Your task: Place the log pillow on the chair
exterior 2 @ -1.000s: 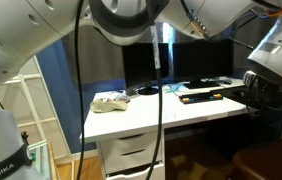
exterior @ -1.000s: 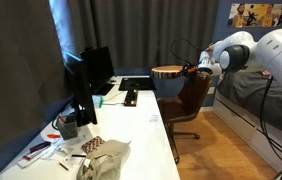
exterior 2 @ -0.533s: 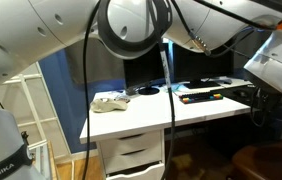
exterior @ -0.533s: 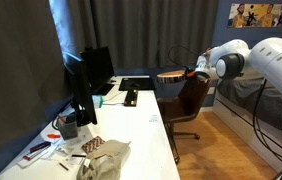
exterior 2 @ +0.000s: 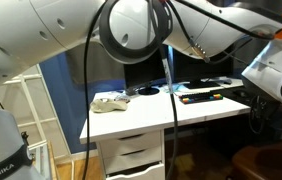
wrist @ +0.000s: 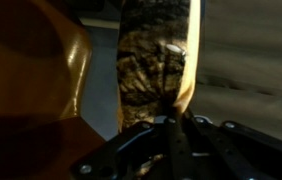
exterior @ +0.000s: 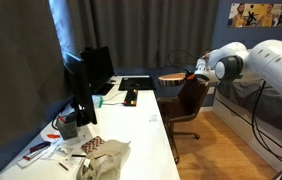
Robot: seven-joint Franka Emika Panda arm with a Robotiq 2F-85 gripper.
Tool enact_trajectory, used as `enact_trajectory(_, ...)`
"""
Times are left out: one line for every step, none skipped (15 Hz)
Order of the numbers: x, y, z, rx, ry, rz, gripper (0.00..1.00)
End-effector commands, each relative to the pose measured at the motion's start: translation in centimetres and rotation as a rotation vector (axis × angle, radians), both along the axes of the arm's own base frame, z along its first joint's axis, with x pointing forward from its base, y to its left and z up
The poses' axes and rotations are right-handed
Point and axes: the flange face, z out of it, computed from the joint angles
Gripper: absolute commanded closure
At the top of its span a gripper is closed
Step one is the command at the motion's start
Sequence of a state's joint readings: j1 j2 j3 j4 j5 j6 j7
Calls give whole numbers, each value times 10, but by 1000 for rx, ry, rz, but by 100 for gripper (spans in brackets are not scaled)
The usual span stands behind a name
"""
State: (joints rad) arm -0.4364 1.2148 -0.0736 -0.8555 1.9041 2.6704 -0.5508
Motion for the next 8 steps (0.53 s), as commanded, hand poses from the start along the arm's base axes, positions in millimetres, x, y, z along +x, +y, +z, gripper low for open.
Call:
enact_trajectory(-2,-1,-29,11,45,-71,98)
enact_trajectory(-5,-1,-40,13,64,-90,98)
enact_trajectory(-7,-2,-51,20,79,-108,98)
enact_trajectory(-9,-2,-60,27,86,-120,98)
enact_trajectory(-8,-1,-68,37,86,-120,98)
enact_trajectory(-9,-2,-74,42,85,-124,98)
enact_trajectory(-9,0,-80,43,97,-124,98)
enact_trajectory(-8,3,-86,53,104,-117,98)
